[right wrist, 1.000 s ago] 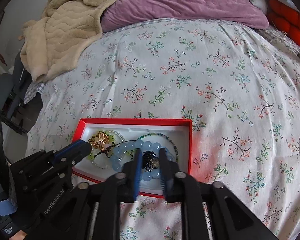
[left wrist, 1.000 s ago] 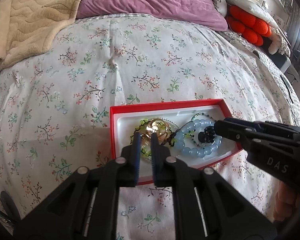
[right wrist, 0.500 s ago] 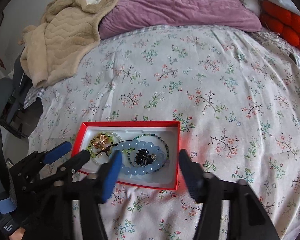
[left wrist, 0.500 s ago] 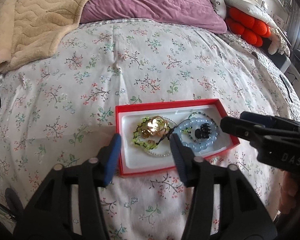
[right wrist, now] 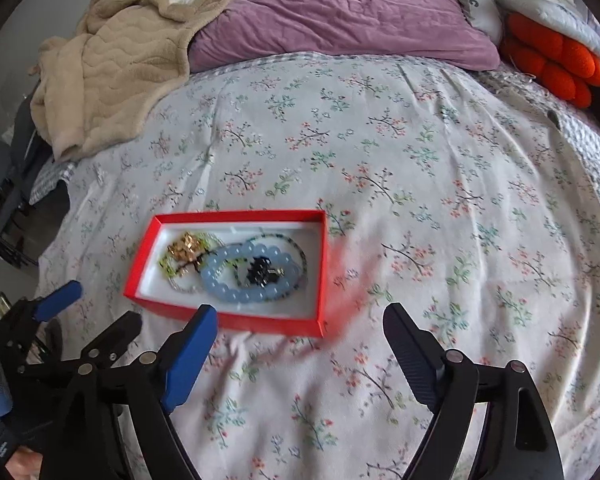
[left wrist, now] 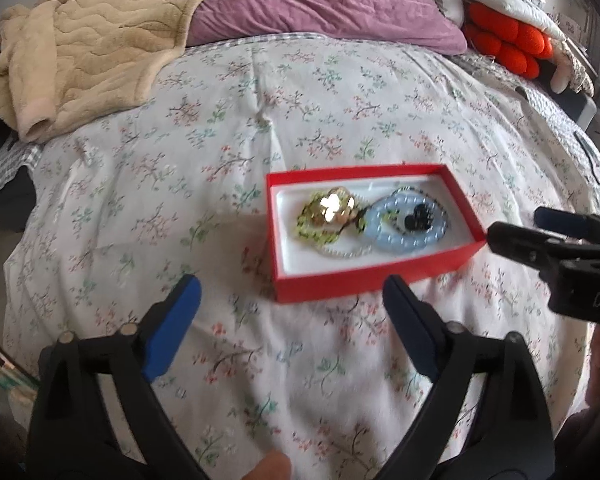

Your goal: Organize jewelry

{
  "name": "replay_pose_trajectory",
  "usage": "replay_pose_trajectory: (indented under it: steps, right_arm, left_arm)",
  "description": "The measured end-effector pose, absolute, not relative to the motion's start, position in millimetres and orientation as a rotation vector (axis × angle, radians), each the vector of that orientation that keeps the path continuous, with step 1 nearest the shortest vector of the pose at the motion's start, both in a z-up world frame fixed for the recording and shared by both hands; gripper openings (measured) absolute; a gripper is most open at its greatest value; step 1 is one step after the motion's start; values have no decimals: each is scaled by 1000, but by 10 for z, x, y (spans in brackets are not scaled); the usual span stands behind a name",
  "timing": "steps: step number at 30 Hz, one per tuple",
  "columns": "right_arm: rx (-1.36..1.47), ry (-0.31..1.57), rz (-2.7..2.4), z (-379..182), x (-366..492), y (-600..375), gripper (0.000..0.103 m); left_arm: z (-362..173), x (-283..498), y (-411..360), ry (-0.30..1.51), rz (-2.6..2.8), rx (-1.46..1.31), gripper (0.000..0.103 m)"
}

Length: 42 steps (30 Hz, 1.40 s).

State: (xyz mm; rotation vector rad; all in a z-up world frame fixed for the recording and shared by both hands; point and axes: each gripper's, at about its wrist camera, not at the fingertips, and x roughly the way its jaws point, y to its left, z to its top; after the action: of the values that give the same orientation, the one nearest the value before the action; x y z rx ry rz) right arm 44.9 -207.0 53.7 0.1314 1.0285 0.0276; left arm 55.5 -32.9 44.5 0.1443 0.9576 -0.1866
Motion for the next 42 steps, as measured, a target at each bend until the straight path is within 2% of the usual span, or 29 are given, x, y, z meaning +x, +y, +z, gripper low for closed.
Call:
replay_pose_trajectory:
  steps: [5, 42]
  right_arm:
    - [108, 1038, -9, 534, 321, -2077, 95]
    - [43, 1122, -32, 438, -191, -1961, 96]
  left_arm:
    - [446, 419, -260, 979, -154, 138, 102]
    - [424, -62, -64, 1045, -122, 128, 102]
